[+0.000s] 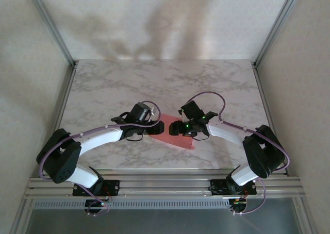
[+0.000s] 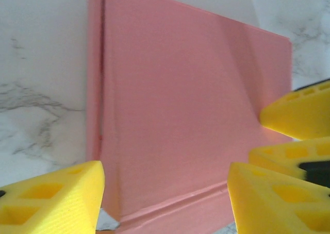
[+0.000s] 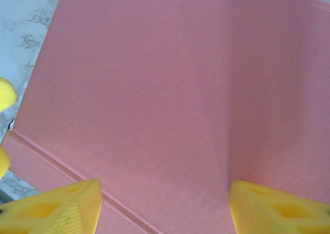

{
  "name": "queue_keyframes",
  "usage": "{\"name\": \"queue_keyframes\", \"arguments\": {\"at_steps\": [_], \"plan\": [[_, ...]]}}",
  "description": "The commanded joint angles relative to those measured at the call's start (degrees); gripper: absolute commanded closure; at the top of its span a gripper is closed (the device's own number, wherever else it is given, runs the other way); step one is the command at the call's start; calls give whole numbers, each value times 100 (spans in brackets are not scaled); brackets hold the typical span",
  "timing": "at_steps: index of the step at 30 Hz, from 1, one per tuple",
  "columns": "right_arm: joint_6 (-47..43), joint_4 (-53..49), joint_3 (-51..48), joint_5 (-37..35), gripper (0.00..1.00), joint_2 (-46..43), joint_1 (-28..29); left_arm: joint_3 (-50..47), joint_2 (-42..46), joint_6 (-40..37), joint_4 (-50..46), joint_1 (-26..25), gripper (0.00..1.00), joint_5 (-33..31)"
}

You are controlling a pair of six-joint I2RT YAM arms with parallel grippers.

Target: Fold the paper box

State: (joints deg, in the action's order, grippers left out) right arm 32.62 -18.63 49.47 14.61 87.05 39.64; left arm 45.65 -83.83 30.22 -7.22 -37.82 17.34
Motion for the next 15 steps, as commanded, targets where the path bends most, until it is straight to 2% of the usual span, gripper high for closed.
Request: {"name": "queue_keyframes", "arguments": {"at_steps": [1, 11, 15], "plan": [[-36, -118, 27, -23, 33, -12, 45, 141, 205, -51, -278, -6, 36, -452], [-53, -158, 62, -37, 33, -3, 44, 185, -264, -49, -305, -5, 41, 211], [-46, -158, 89, -24, 33, 14, 44, 249, -416, -42, -267, 1, 49, 473]]}}
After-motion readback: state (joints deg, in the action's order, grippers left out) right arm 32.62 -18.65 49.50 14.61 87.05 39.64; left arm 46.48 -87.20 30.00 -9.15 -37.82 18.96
